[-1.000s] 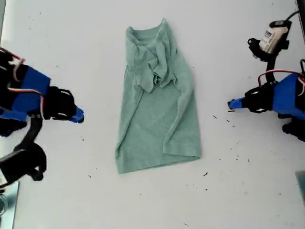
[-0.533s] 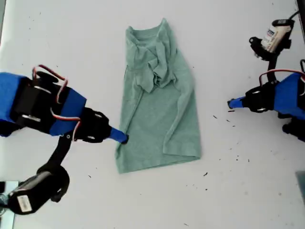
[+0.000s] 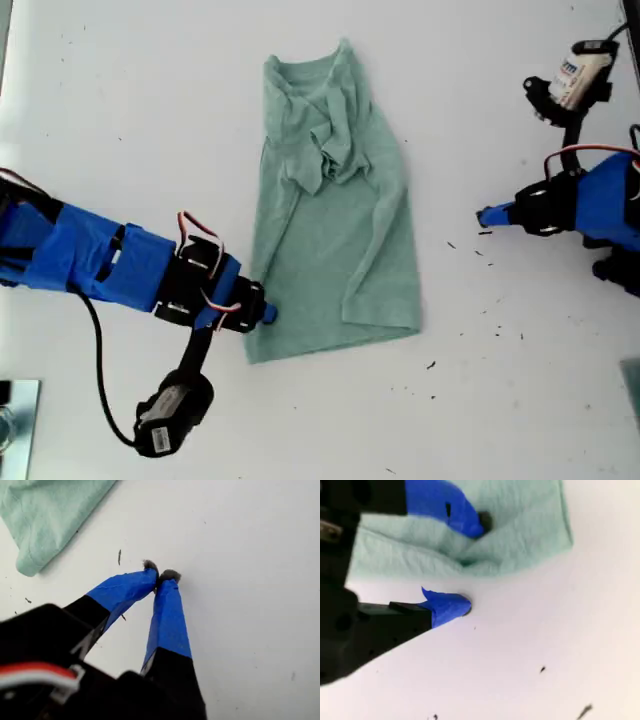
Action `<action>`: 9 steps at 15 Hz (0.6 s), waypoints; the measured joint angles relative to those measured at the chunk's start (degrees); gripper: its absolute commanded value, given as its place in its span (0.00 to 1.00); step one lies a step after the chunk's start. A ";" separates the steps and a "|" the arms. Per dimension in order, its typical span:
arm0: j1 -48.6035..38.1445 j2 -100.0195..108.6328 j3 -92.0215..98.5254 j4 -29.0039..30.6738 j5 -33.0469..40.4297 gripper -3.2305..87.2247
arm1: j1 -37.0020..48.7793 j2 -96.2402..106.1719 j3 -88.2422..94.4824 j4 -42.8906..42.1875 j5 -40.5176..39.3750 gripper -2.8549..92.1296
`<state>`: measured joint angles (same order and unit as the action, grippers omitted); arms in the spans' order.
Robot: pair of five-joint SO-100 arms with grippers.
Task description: Fold t shirt
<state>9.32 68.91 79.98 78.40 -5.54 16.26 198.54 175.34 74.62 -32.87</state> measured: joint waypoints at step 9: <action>-2.02 24.08 6.06 6.68 0.09 0.03 | -0.44 0.44 0.00 0.70 0.00 0.06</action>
<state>7.29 92.99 86.04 85.08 -5.45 15.82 198.98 175.34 75.32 -32.87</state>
